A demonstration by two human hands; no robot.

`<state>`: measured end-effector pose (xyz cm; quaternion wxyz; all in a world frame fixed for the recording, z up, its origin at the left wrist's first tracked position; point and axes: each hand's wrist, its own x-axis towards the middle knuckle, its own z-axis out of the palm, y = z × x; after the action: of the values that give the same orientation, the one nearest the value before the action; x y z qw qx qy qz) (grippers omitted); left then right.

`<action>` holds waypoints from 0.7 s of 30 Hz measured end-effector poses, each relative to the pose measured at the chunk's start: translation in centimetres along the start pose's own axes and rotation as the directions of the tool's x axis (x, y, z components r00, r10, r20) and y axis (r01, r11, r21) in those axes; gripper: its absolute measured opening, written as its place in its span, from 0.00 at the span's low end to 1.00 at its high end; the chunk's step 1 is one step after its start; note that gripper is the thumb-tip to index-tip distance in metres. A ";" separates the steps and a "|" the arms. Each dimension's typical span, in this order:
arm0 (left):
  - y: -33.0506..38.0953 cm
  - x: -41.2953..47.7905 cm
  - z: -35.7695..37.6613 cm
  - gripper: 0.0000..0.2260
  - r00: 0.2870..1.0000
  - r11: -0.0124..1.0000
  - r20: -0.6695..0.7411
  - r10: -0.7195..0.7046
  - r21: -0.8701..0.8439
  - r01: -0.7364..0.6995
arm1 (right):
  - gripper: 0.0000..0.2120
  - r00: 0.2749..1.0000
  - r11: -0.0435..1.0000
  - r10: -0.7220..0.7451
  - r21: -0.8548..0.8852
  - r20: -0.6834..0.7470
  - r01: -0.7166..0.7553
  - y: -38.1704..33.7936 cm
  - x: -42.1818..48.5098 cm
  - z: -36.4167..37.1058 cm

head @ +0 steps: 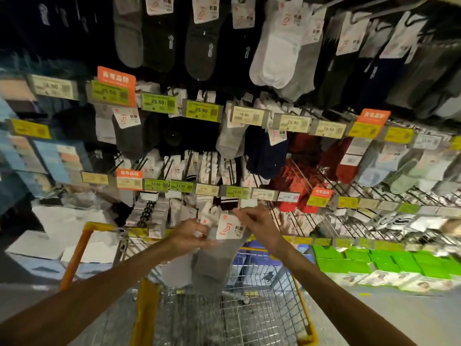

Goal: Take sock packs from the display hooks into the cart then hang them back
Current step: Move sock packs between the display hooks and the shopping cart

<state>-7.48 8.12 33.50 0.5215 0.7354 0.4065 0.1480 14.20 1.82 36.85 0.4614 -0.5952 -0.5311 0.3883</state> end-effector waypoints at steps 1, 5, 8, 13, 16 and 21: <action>-0.5 0.3 0.1 0.12 1.000 1.000 0.003 0.007 -0.026 -0.007 | 0.11 1.000 1.000 0.009 0.016 -0.021 -0.009 0.6 0.2 -0.2; 0.6 2.3 0.1 0.28 0.997 0.994 -0.042 0.067 -0.078 -0.070 | 0.07 0.998 0.996 -0.007 0.085 -0.058 0.012 0.4 2.3 -1.8; 2.9 4.5 -0.9 0.21 0.992 0.990 -0.095 0.084 -0.109 -0.094 | 0.07 0.994 0.990 -0.051 0.130 -0.096 0.063 -1.2 5.1 -2.9; 6.1 7.5 -3.9 0.13 0.974 0.985 -0.222 0.047 -0.150 -0.082 | 0.08 0.977 0.975 -0.168 0.122 -0.131 0.184 -4.3 9.8 -3.5; 7.4 9.3 -5.3 0.12 0.966 0.984 -0.257 0.024 -0.167 -0.069 | 0.09 0.966 0.973 -0.183 0.105 -0.182 0.204 -5.5 12.1 -3.6; 9.5 11.9 -7.0 0.08 0.972 0.992 -0.236 -0.022 -0.130 -0.009 | 0.09 0.970 0.973 -0.126 0.164 -0.206 0.161 -6.5 14.9 -3.9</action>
<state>-0.29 20.41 42.31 0.5166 0.6756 0.4579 0.2589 18.14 16.13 44.56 0.5899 -0.5461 -0.4882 0.3398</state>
